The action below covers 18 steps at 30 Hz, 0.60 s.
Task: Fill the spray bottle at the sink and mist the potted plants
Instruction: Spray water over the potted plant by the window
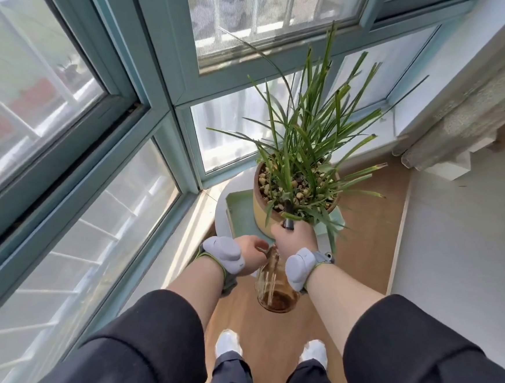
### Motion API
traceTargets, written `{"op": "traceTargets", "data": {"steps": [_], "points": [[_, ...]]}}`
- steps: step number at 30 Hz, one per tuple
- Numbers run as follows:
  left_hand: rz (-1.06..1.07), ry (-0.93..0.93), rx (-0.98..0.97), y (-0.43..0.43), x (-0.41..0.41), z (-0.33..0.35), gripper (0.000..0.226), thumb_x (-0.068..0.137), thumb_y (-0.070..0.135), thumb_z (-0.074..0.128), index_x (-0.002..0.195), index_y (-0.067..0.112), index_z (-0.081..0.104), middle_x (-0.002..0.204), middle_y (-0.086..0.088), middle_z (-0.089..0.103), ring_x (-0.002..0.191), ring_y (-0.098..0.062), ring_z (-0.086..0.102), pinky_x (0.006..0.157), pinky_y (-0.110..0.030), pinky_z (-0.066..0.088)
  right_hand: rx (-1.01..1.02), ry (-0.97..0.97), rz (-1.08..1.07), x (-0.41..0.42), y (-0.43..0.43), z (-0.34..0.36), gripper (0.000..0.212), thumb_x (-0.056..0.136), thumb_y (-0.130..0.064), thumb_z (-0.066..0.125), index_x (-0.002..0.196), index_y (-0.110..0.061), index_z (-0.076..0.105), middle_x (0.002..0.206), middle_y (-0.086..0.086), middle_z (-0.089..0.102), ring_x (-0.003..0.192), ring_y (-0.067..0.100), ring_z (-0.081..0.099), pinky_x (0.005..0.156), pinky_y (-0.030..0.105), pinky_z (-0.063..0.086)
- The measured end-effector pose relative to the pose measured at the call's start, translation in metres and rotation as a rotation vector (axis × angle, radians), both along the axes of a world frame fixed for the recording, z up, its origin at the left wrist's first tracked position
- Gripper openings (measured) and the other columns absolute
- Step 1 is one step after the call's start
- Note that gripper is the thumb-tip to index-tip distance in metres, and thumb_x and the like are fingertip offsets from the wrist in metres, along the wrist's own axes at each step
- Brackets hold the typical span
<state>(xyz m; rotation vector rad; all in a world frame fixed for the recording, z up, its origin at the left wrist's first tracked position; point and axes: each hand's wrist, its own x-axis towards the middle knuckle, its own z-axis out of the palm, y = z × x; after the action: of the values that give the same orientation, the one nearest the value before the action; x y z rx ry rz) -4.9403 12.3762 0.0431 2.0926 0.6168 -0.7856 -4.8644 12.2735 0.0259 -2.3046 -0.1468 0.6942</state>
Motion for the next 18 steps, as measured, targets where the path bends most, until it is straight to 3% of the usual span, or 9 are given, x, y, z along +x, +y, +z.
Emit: {"op": "traceTargets", "data": {"steps": [7, 11, 13, 15, 18], "points": [[0.027, 0.027, -0.028, -0.010, 0.000, 0.006, 0.046, 0.089, 0.010, 0.039, 0.133, 0.019, 0.047, 0.134, 0.001, 0.054, 0.123, -0.017, 0.051, 0.105, -0.030, 0.039, 0.006, -0.002, 0.172, -0.002, -0.018, 0.004, 0.028, 0.078, -0.016, 0.056, 0.058, -0.017, 0.036, 0.054, 0.001, 0.037, 0.054, 0.022, 0.031, 0.049, 0.031, 0.024], [0.070, -0.003, -0.034, -0.026, 0.006, 0.012, 0.049, 0.088, 0.007, 0.038, 0.136, 0.020, 0.044, 0.134, -0.003, 0.054, 0.117, -0.021, 0.055, 0.097, -0.030, 0.046, -0.027, -0.036, 0.280, -0.001, -0.047, 0.000, 0.013, 0.081, -0.025, 0.057, 0.084, -0.013, 0.052, 0.070, 0.007, 0.050, 0.063, 0.025, 0.045, 0.060, 0.032, 0.033], [0.092, -0.025, -0.031, -0.034, 0.010, 0.015, 0.051, 0.088, 0.007, 0.038, 0.137, 0.021, 0.041, 0.132, -0.006, 0.055, 0.112, -0.024, 0.057, 0.091, -0.031, 0.049, -0.042, -0.012, 0.294, 0.007, -0.062, -0.002, 0.012, 0.080, -0.023, 0.056, 0.079, -0.012, 0.052, 0.063, 0.004, 0.048, 0.060, 0.026, 0.042, 0.058, 0.032, 0.032], [0.116, -0.032, -0.040, -0.044, 0.014, 0.017, 0.053, 0.088, 0.006, 0.038, 0.138, 0.022, 0.039, 0.129, -0.008, 0.057, 0.108, -0.026, 0.059, 0.087, -0.031, 0.048, -0.051, 0.001, 0.312, 0.016, -0.075, 0.000, 0.018, 0.079, -0.023, 0.056, 0.065, -0.022, 0.044, 0.056, -0.002, 0.045, 0.059, 0.026, 0.044, 0.053, 0.030, 0.031], [0.142, -0.030, -0.031, -0.058, 0.019, 0.018, 0.053, 0.088, 0.006, 0.038, 0.139, 0.023, 0.038, 0.127, -0.010, 0.058, 0.108, -0.026, 0.059, 0.089, -0.033, 0.050, -0.045, -0.019, 0.328, 0.031, -0.086, 0.004, 0.018, 0.082, -0.024, 0.056, 0.070, -0.030, 0.045, 0.062, -0.005, 0.053, 0.067, 0.025, 0.055, 0.053, 0.028, 0.035]]}}
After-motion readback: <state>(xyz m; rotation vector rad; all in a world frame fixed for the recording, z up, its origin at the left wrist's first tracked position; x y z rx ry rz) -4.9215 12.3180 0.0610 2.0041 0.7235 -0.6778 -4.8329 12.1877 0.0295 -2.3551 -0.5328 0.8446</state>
